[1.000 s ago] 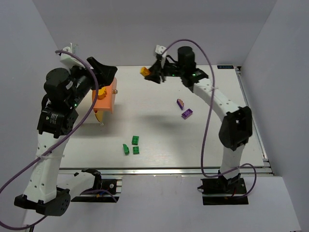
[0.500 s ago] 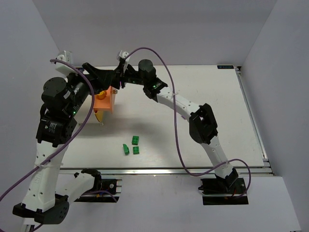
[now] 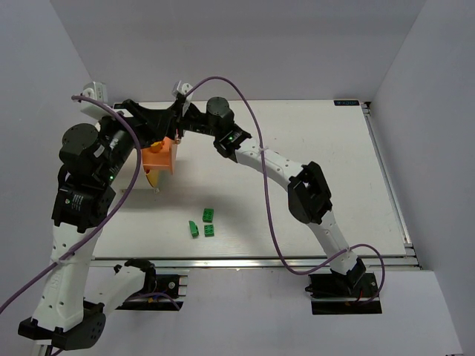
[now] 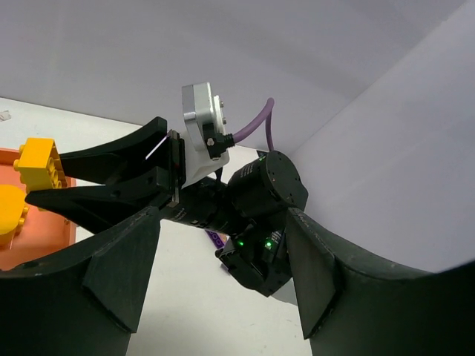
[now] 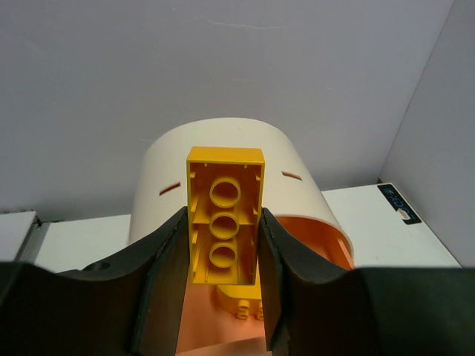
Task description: Sort the legos into containers by color
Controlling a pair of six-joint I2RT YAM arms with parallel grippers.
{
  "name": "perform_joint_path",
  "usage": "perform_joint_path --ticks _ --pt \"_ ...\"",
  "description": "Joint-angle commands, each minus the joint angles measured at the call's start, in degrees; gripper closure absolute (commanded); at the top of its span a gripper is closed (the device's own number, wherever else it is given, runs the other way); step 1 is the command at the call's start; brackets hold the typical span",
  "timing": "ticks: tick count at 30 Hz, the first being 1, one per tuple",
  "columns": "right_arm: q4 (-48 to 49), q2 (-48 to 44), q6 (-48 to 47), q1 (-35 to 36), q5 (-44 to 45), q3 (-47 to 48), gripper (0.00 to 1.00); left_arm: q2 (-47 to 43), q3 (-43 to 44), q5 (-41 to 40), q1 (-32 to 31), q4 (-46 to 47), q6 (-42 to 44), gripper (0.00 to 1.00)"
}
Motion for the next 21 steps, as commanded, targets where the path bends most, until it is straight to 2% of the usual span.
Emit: perform_joint_path --ticks 1,5,7,13,15,17,20,21 --pt "1.32 -0.52 -2.85 -0.45 1.68 -0.85 0.70 -1.22 -0.60 -1.05 -0.22 -0.39 -0.30 0.21" --pt "0.70 -0.60 -4.00 -0.28 1.07 -1.47 0.58 -1.66 -0.96 -1.14 -0.22 -0.65 -0.47 0.21" --pt "0.62 -0.61 -4.26 -0.45 0.89 -1.64 0.48 -2.01 -1.04 -1.31 -0.22 -1.00 -0.47 0.21" --pt "0.53 -0.52 -4.53 -0.36 0.89 -1.47 0.40 -2.80 -1.75 -1.66 -0.22 -1.27 -0.73 0.21" --pt "0.70 -0.78 -4.35 -0.36 1.15 -1.38 0.40 -3.16 -2.36 -1.66 -0.22 -1.18 -1.08 0.21" --pt "1.31 -1.48 -3.39 -0.62 2.29 -1.38 0.42 -3.24 -2.80 -1.66 -0.22 -1.18 -1.44 0.21" --pt "2.11 -3.76 -1.02 -1.59 5.19 -1.73 0.60 -2.20 -2.98 -1.23 -0.22 -2.49 -2.23 0.31" --pt "2.20 -4.55 -0.31 -2.38 5.98 -1.99 0.75 -1.84 -3.07 -1.05 -0.22 -2.76 -2.49 0.36"
